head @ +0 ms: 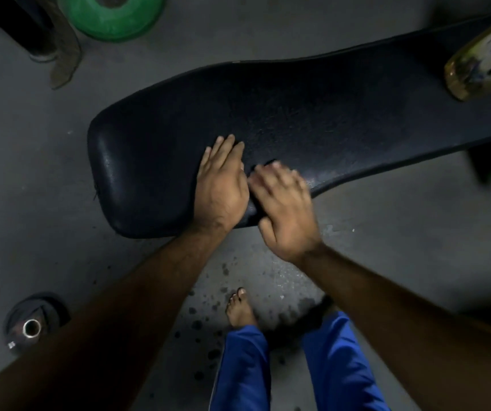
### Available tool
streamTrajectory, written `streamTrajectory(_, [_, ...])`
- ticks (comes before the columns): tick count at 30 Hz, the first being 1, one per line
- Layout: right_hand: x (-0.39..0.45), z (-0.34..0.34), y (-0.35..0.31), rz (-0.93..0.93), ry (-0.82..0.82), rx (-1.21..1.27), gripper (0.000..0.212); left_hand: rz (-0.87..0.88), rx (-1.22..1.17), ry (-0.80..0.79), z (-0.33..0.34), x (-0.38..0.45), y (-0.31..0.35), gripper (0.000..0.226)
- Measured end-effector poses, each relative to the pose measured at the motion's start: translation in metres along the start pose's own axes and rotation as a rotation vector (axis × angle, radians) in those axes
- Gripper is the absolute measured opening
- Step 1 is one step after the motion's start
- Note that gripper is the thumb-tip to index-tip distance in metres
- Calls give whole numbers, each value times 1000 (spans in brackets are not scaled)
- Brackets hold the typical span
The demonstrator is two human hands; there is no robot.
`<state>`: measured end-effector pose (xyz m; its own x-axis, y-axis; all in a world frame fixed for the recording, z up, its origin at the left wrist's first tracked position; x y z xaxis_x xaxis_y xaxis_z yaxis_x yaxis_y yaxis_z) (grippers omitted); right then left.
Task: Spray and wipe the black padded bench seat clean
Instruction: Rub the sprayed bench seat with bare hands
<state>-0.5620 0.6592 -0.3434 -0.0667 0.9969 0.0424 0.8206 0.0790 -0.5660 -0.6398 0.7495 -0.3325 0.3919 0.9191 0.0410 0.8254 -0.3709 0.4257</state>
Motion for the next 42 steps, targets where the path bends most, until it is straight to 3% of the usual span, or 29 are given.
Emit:
streamTrajectory(2, [-5, -14, 21, -233, -138, -74, 71, -49, 4, 16, 3, 0, 9, 46])
streamTrajectory(3, [5, -33, 52, -189, -95, -105, 70, -47, 0, 21, 5, 1, 17, 47])
streamTrajectory(6, [24, -79, 114, 317, 177, -38, 69, -5, -11, 3, 16, 9, 42, 47])
streamTrajectory(7, [24, -71, 101, 328, 175, -43, 70, -6, -14, -10, 20, 12, 49, 48])
streamTrajectory(10, [1, -33, 59, -123, -159, -42, 71, -41, -29, -16, 29, 28, 64, 45])
streamTrajectory(12, [4, -62, 101, -246, -156, -95, 68, -56, -42, 5, 33, 38, 74, 44])
streamTrajectory(14, [30, -107, 165, 70, 50, -66, 65, -26, -48, 10, 40, 48, 88, 46])
streamTrajectory(16, [33, -116, 179, 351, 193, -71, 66, -14, -43, 4, 49, 59, 99, 47])
streamTrajectory(17, [33, -107, 162, 281, 158, -68, 68, -28, -45, 0, 54, 64, 104, 46])
streamTrajectory(20, [14, -88, 144, -157, -170, -63, 71, -66, -51, 10, 62, 75, 116, 45])
streamTrajectory(21, [21, -105, 167, -178, -149, -93, 70, -65, -53, 10, 64, 78, 121, 44])
streamTrajectory(24, [52, -148, 231, 272, 79, -124, 71, -63, -52, -5, 72, 88, 136, 46])
streamTrajectory(25, [55, -142, 224, 316, 80, -134, 74, -70, -54, -8, 75, 91, 140, 48])
streamTrajectory(29, [39, -112, 176, -76, -161, -80, 75, -120, -46, -41, 86, 91, 150, 54])
streamTrajectory(34, [45, -118, 191, 34, -130, -111, 79, -41, 61, -99, 91, 88, 151, 50])
streamTrajectory(38, [45, -119, 193, 49, -220, -83, 84, 6, 247, -209, 98, 85, 157, 53])
streamTrajectory(42, [44, -132, 189, 118, -284, 89, 87, -52, 344, -298, 93, 89, 162, 56])
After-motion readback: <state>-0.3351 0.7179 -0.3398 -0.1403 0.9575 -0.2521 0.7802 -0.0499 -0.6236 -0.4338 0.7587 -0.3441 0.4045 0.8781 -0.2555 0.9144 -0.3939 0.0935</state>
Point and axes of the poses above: each hand's wrist, its own x-axis towards the middle knuckle, its own z-axis out of the palm, y = z × x, the point moved 10 cm from there along x, towards the middle knuckle, and after that the axes turned 9 degrees about x, right-handed, at the moved point
